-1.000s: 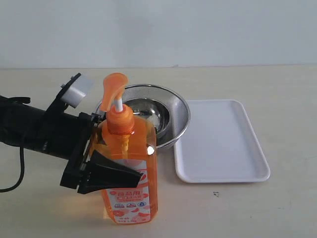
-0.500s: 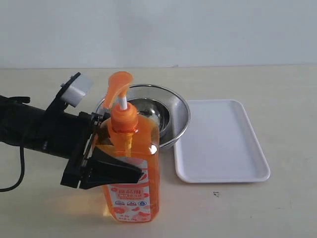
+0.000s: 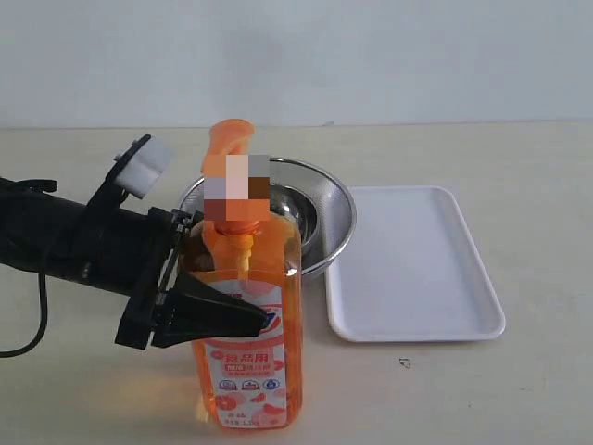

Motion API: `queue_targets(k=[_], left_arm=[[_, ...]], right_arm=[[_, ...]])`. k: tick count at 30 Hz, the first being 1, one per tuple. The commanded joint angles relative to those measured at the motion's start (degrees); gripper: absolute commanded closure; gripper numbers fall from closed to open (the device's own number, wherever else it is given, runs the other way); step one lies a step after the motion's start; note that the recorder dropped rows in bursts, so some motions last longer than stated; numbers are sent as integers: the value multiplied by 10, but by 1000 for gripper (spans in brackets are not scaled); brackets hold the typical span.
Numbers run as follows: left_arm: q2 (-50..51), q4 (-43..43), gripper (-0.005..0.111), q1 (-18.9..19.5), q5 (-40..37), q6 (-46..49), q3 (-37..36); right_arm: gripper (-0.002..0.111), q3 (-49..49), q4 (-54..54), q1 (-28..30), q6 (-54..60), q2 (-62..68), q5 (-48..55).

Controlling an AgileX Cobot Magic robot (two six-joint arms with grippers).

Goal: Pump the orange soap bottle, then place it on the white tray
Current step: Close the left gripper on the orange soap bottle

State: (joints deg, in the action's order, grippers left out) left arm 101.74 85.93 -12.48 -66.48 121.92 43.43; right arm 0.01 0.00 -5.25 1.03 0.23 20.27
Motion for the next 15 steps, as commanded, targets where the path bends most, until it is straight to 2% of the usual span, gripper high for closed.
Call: queue_targets(k=[1,8,15], left_arm=[[-1,9,102,-3,-27,2,3],[-1,10,102,-3,-35,2,3],[-1,51,102,-3,-35,2,3]], right_arm=[[108,0,0,1,2,-2,-3],[108,0,0,1,2,-2,-3],[108,0,0,1,2,-2,-3]])
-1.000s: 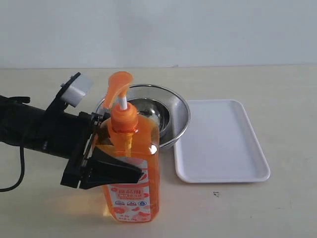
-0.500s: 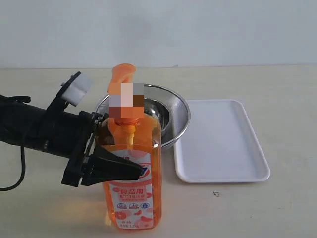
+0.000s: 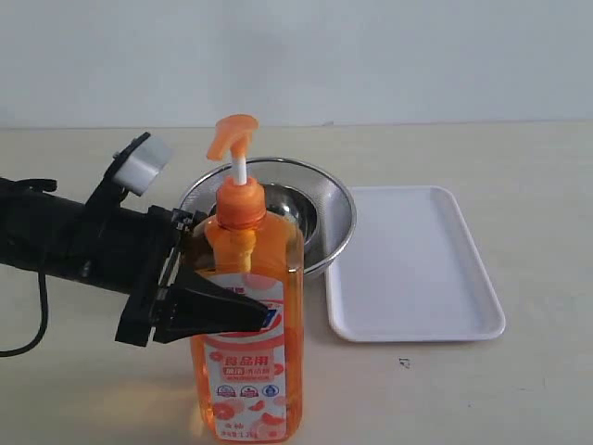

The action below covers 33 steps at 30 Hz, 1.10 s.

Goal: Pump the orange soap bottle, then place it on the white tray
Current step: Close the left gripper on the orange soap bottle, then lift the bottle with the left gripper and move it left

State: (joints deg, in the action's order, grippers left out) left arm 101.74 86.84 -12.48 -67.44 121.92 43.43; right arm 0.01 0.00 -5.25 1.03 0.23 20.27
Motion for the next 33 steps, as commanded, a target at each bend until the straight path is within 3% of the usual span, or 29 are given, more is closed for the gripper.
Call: queue_targets(k=[1,15,18,22,29,33], left_arm=[[-2,43,102,-3,-25,2,3],[-132,72,102,-3,-25,-4,3],[-179,72,102,-3,11,-42,3],[-247,68,102,-3,78,-72,3],[-350,31,102,-2,304,-172,-1],[-383,35,102,-2,414,-178,-5]], right_arm=[[108,0,0,1,2,-2,-3],[108,0,0,1,2,-2,-4],[108,0,0,1,2,-2,-7],[108,0,5,1,2,-2,-26],[108,0,0,1,-5,-2,-99],[108,0,0,1,-5,-2,-139]])
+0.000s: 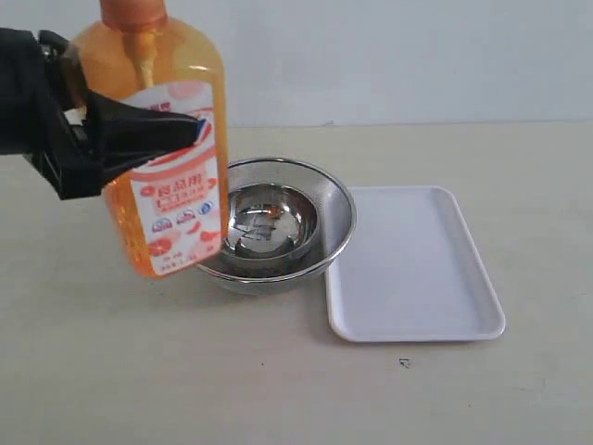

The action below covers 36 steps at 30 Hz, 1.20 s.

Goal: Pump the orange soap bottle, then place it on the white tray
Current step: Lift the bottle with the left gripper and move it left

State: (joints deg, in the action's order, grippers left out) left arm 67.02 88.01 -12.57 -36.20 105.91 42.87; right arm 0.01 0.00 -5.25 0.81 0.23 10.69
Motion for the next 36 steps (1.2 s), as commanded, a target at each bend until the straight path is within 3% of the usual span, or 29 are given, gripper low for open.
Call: queue_targets(k=[1,6,9,21,24,33,35,36], left_arm=[[-41,25,102,-1,127,-23,1],[-40,36,102,-1,281,-40,-4],[-31,44,102,-1,333,-39,-13],[86,15,102,-1,384,-39,-12],[118,10,102,-1,384,-43,9],[237,-9,102,-1,410,-50,125],[268,-64,102,-1,425,-90,144],[280,-155,102,-1,442,-183,145]], right_arm=[[108,0,0,1,-8,-2,-52],[108,0,-14,1,-47,-2,-79],[108,0,-27,1,-89,-2,-83],[108,0,-24,1,-142,20,-147],[108,38,-13,1,-137,78,-147],[108,278,111,0,-119,434,-149],[108,335,170,-22,-119,522,-166],[108,367,193,-47,-116,573,-192]])
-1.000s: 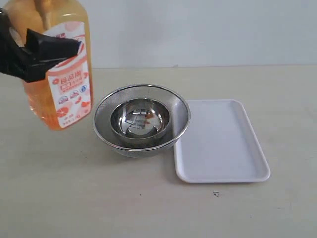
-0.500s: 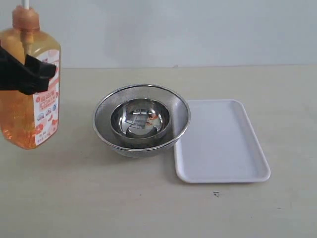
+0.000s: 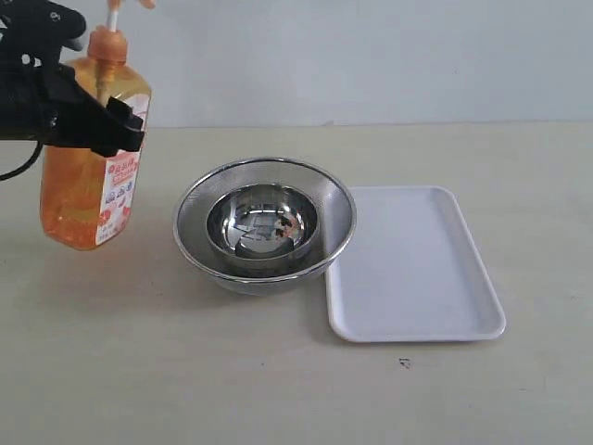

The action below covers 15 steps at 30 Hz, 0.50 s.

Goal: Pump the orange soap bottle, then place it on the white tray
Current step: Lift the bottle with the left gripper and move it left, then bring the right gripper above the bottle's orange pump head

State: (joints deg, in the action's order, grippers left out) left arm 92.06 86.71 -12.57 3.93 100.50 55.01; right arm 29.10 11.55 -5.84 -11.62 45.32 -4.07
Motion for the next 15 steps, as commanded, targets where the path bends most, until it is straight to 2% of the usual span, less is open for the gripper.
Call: queue_targets(k=[1,2,3,5,7,12,15], left_arm=[[32,-234,102,-1,76,-250,23],[32,-319,102,-1,109,-363,17],[31,-435,102,-1,165,-525,3],[20,-641,102,-1,237,-749,-45],[20,-745,102,-1,309,-871,-95],[34,-752,102,-1,424,-864,-176],[43,-757,102,-2,431,-854,-184]], right_arm=[[108,96,94,-60,13,152,-61],[108,115,117,-75,13,179,-74],[108,136,139,-88,13,203,-76],[108,170,149,-104,12,249,-76],[108,199,163,-107,13,289,-77],[108,273,246,-107,-25,354,-88],[108,308,408,-108,-172,381,-144]])
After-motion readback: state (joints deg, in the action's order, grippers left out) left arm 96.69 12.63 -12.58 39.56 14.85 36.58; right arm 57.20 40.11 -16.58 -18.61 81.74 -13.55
